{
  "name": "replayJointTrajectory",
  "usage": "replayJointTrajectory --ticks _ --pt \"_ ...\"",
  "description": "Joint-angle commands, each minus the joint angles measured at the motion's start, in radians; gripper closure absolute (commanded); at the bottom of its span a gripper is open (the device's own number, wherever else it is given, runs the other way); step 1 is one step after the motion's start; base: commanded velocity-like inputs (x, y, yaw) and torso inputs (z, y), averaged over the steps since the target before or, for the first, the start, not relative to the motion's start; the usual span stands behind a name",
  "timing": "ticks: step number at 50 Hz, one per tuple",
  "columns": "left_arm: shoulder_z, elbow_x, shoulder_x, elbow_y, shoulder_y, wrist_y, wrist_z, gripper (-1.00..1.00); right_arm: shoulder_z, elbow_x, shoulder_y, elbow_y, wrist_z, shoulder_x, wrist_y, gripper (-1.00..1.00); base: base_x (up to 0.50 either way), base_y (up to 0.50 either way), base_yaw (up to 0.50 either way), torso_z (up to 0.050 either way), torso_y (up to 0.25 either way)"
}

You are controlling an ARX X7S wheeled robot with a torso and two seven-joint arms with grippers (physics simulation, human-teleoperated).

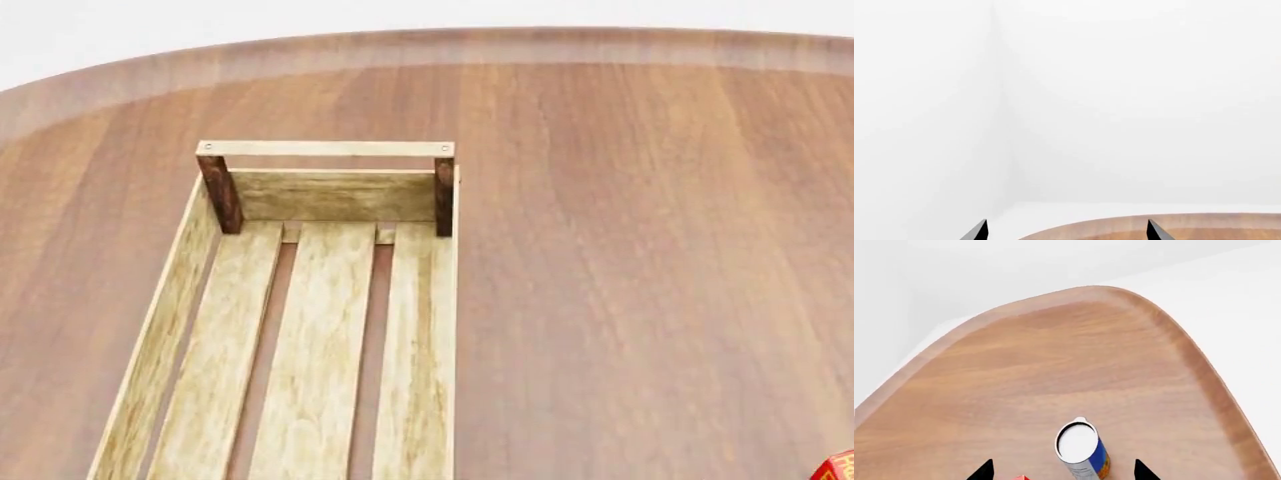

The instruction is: Pick up the cream cheese and put it in the tray.

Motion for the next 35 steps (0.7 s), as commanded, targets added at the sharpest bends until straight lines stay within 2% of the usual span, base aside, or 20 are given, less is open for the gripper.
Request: replayJointTrajectory --ticks 1,9,35 --pt "-0.006 0.028 0.014 -0.042 -0.005 0.013 0.019 -1.00 0.176 0.103 0.134 0.013 -0.004 -0.090 0.229 -1.00 0.00 0.00 0.00 0.000 0.000" --pt "-0.003 0.028 0.011 -0.042 -0.006 0.011 0.015 -1.00 0.240 0.193 0.213 0.032 -0.004 -0.118 0.375 -1.00 0.00 0.00 0.00 0.000 0.000" --pt "-0.003 0.019 0.003 -0.041 -0.002 0.014 0.004 -1.00 0.249 0.195 0.201 0.133 -0.028 -0.205 0.400 -1.00 0.00 0.00 0.00 0.000 0.000"
